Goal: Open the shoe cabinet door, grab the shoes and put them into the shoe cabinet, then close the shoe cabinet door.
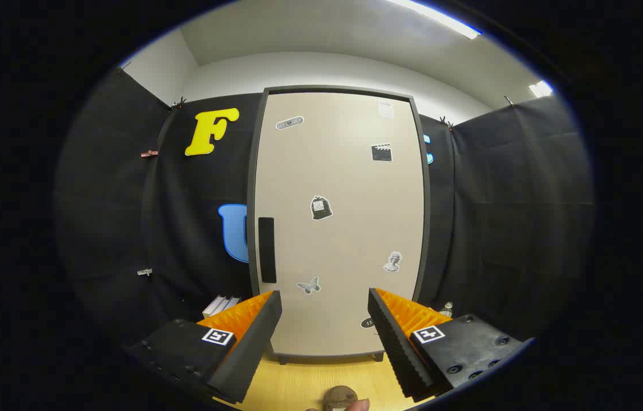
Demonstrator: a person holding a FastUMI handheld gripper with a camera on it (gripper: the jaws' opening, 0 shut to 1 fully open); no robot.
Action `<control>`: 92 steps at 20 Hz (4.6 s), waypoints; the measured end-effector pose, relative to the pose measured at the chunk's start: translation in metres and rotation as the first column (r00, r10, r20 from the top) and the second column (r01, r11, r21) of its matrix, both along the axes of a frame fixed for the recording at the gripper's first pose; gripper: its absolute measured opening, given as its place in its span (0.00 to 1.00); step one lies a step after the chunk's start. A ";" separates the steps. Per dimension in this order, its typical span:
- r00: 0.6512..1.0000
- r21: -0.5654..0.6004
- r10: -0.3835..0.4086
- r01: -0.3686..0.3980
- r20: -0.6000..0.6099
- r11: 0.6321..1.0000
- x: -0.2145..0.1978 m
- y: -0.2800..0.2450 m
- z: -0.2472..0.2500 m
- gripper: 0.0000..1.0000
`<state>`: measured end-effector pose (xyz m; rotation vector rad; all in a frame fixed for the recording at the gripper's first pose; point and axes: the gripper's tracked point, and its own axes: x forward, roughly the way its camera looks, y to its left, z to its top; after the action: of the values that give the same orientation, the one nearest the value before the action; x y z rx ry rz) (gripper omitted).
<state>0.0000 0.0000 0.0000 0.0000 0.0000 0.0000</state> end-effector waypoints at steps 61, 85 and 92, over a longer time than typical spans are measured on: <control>0.996 0.050 0.028 -0.024 -0.083 0.998 0.207 0.108 -0.026 0.29; 0.979 0.114 0.198 -0.192 -0.047 0.975 0.030 0.019 -0.014 0.23; 0.985 0.110 0.163 -0.157 -0.055 0.981 -0.007 -0.022 -0.013 0.23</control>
<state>-0.0075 -0.0218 -0.0131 0.1060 0.0638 0.1611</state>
